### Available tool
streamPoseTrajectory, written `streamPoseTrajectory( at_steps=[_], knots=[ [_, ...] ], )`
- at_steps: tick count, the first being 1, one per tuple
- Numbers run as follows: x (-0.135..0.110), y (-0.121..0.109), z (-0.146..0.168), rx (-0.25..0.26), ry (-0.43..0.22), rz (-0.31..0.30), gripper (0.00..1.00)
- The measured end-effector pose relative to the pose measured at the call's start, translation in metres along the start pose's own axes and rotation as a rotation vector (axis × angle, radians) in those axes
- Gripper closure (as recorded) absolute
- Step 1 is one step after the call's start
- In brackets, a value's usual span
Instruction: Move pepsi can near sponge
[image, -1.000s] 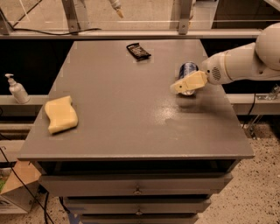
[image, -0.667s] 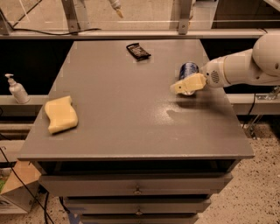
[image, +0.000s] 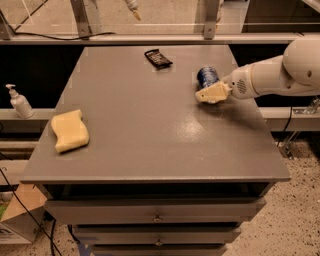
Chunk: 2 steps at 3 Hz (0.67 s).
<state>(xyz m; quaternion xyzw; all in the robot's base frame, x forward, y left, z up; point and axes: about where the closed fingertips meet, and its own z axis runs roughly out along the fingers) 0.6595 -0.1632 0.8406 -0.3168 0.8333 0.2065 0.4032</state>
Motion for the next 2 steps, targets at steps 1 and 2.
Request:
streamPoseTrajectory(
  at_steps=[1, 2],
  knots=[
    [-0.024, 0.019, 0.004, -0.033, 0.015, -0.095, 0.7],
    [-0.057, 0.056, 0.011, -0.114, 0.013, -0.224, 0.94]
  ],
)
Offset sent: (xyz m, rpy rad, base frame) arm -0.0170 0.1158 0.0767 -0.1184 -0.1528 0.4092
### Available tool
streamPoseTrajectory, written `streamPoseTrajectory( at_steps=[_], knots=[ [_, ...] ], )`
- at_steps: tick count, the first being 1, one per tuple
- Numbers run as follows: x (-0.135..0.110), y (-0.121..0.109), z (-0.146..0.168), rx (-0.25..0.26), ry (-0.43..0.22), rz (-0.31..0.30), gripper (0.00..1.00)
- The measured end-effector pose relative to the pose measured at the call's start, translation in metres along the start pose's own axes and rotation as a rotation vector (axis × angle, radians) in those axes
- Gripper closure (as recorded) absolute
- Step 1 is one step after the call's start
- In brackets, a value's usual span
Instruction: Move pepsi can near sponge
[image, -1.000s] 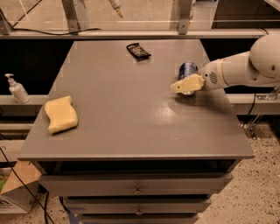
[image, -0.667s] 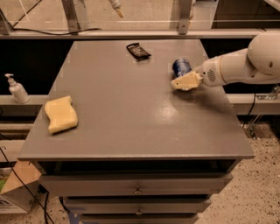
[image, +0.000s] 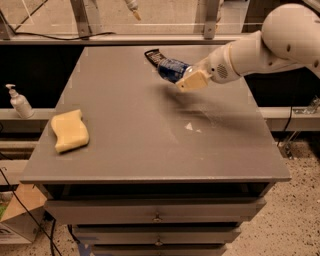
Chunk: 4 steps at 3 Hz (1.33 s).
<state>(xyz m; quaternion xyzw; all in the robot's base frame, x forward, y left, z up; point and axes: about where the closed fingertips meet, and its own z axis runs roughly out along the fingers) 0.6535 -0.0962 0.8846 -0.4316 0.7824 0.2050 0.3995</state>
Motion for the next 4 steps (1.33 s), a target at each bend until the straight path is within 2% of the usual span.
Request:
streamPoseTrajectory(
  at_steps=[1, 2, 3, 4],
  knots=[
    [-0.043, 0.052, 0.008, -0.132, -0.008, -0.169, 1.0],
    [-0.042, 0.058, 0.009, -0.154, 0.001, -0.185, 1.0],
    [-0.048, 0.069, 0.023, -0.187, -0.02, -0.201, 1.0],
    [-0.054, 0.095, 0.05, -0.283, -0.06, -0.212, 1.0]
  ],
)
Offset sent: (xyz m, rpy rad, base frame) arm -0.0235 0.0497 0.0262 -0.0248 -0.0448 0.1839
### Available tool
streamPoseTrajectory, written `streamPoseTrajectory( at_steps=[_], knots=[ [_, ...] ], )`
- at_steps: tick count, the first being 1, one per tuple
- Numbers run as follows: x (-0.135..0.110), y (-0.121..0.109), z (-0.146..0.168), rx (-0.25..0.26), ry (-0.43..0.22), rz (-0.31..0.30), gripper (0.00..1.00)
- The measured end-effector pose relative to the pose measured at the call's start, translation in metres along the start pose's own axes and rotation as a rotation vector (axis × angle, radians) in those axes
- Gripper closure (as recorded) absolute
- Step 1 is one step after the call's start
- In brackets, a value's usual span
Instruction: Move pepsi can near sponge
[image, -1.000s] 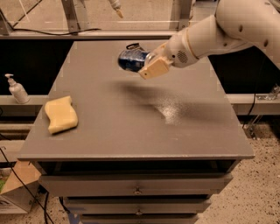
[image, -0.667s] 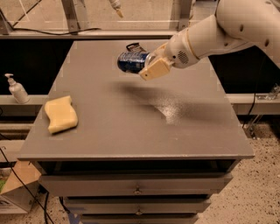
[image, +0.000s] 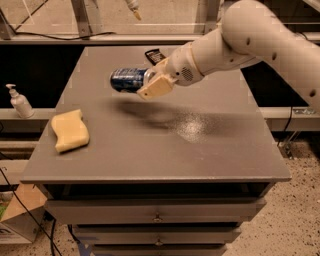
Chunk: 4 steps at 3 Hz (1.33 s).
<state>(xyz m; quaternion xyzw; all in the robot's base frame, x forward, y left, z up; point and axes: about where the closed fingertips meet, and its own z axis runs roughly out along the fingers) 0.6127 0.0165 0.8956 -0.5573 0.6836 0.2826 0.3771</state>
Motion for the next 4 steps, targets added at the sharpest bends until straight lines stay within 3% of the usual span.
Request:
streamPoseTrajectory(
  at_steps=[1, 3, 4],
  knots=[
    [-0.011, 0.023, 0.029, -0.097, -0.054, -0.006, 1.0],
    [-0.017, 0.065, 0.067, -0.248, -0.074, -0.012, 0.59],
    [-0.009, 0.079, 0.078, -0.28, -0.046, -0.005, 0.36]
  ],
)
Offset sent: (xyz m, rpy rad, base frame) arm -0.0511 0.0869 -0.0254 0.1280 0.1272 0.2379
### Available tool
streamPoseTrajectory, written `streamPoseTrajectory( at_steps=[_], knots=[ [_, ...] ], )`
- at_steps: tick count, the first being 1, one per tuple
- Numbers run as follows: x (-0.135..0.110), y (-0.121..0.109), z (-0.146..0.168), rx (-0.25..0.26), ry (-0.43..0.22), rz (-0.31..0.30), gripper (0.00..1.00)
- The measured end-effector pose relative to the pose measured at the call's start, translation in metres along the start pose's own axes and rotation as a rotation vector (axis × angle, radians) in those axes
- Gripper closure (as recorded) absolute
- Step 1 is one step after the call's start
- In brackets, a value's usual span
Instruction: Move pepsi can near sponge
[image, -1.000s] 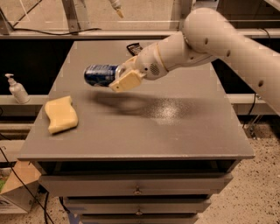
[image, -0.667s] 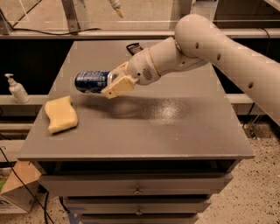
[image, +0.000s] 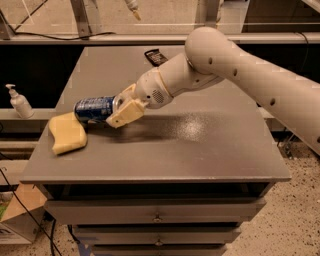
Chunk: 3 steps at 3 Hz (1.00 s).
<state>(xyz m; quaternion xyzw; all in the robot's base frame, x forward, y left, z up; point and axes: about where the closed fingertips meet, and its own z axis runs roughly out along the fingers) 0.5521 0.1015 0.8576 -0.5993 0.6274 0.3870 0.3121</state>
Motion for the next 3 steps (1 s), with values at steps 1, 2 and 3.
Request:
streamPoseTrajectory(
  at_steps=[1, 2, 3],
  knots=[
    [0.0131, 0.0042, 0.0037, 0.01, 0.036, 0.022, 0.13],
    [0.0124, 0.0052, 0.0057, 0.005, 0.037, 0.02, 0.0],
    [0.0124, 0.0053, 0.0057, 0.005, 0.037, 0.02, 0.0]
  ],
)
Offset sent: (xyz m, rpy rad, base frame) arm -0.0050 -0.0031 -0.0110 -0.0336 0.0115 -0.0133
